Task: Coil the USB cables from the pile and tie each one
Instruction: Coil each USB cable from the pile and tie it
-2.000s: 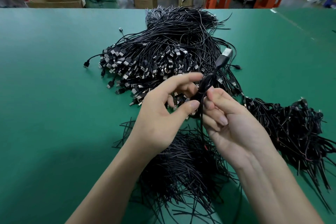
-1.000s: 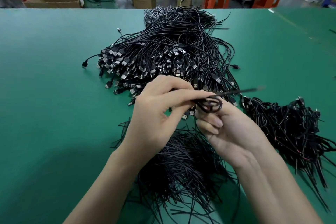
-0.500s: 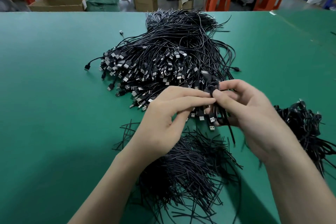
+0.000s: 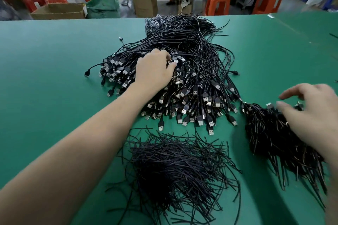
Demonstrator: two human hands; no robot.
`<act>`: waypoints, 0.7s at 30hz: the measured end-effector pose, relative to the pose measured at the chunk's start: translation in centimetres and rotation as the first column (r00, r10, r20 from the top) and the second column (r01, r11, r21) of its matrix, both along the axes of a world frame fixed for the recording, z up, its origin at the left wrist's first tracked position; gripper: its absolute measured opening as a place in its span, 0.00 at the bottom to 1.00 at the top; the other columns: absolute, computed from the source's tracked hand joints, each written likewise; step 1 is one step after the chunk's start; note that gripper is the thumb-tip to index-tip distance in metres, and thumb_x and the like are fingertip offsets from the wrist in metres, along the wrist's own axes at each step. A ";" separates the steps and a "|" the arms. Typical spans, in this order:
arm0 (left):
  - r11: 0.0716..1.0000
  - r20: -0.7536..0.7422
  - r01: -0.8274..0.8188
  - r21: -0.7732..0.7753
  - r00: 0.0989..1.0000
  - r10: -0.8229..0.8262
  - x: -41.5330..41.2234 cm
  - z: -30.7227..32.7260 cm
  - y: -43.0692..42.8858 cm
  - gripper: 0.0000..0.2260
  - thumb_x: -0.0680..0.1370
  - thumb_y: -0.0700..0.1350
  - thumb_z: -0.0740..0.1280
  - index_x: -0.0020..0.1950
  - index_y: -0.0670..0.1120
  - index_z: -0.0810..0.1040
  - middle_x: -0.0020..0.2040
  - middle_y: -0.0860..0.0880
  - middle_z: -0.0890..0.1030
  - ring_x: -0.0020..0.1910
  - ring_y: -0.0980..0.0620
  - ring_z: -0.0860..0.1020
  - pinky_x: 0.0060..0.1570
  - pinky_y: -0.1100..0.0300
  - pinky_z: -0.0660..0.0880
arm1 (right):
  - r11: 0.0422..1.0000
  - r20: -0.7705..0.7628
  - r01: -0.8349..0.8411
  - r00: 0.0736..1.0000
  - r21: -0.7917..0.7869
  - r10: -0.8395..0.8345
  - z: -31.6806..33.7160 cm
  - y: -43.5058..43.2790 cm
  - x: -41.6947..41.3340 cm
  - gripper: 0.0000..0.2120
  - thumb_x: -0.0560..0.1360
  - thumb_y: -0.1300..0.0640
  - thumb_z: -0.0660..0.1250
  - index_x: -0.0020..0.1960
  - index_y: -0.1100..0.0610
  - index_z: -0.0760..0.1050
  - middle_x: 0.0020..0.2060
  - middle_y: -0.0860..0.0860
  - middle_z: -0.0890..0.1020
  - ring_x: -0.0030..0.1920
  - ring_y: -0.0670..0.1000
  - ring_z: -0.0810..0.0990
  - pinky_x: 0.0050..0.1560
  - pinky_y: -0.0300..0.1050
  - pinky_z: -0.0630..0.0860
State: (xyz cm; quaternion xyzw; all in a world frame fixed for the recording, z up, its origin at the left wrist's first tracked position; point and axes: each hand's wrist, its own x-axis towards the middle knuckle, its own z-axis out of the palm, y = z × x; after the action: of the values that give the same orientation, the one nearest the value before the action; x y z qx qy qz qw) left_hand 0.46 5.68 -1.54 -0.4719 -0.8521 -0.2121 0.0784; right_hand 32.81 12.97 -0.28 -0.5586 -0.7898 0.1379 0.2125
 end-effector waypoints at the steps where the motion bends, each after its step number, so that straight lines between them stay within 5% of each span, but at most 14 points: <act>1: 0.999 -0.028 -0.018 -0.043 0.999 0.017 -0.3 0.1 1.0 0.17 0.83 0.57 0.64 0.65 0.48 0.80 0.61 0.46 0.80 0.61 0.42 0.79 0.63 0.46 0.73 | 0.999 -0.018 -0.041 0.999 0.015 0.042 0.3 -0.5 -0.5 0.05 0.75 0.50 0.71 0.49 0.46 0.75 0.55 0.57 0.75 0.62 0.61 0.74 0.60 0.57 0.71; 5: 0.968 -0.144 -0.113 -0.225 0.986 0.082 -1.2 -0.1 4.5 0.24 0.82 0.65 0.61 0.58 0.46 0.82 0.58 0.44 0.83 0.60 0.41 0.80 0.65 0.45 0.68 | 0.972 -0.089 -0.234 0.968 0.017 0.235 1.0 -2.7 -2.7 0.05 0.77 0.47 0.68 0.50 0.46 0.75 0.52 0.48 0.74 0.56 0.51 0.74 0.55 0.47 0.66; 8: 0.965 -0.138 -0.150 -0.215 0.983 0.122 -1.4 0.0 5.7 0.24 0.78 0.68 0.65 0.45 0.47 0.76 0.53 0.45 0.84 0.56 0.40 0.81 0.64 0.44 0.70 | 0.947 -0.130 -0.319 0.940 -0.019 0.314 1.0 -4.0 -3.9 0.04 0.79 0.48 0.68 0.51 0.46 0.75 0.52 0.44 0.75 0.55 0.46 0.72 0.53 0.42 0.63; 17: 0.966 -0.080 -0.111 -0.235 0.992 0.094 -1.9 -0.1 5.4 0.12 0.82 0.49 0.60 0.50 0.42 0.78 0.59 0.37 0.82 0.57 0.35 0.80 0.48 0.51 0.68 | 0.928 -0.196 -0.370 0.914 -0.049 0.355 0.8 -4.7 -4.8 0.03 0.79 0.48 0.67 0.50 0.46 0.75 0.51 0.41 0.77 0.54 0.42 0.74 0.51 0.40 0.65; 21: 0.977 0.097 -0.066 -0.204 0.991 0.087 -1.4 0.6 3.3 0.10 0.81 0.46 0.59 0.44 0.42 0.73 0.54 0.37 0.82 0.53 0.37 0.79 0.48 0.53 0.69 | 0.911 -0.268 -0.402 0.891 -0.094 0.365 0.6 -4.7 -5.1 0.02 0.78 0.48 0.68 0.48 0.45 0.76 0.47 0.40 0.80 0.39 0.33 0.75 0.40 0.30 0.65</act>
State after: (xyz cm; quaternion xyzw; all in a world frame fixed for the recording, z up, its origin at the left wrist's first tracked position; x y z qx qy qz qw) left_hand -0.90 9.01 -0.93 -0.4323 -0.8896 -0.1469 -0.0065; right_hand 27.72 8.25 0.28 -0.3840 -0.8400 0.3028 0.2351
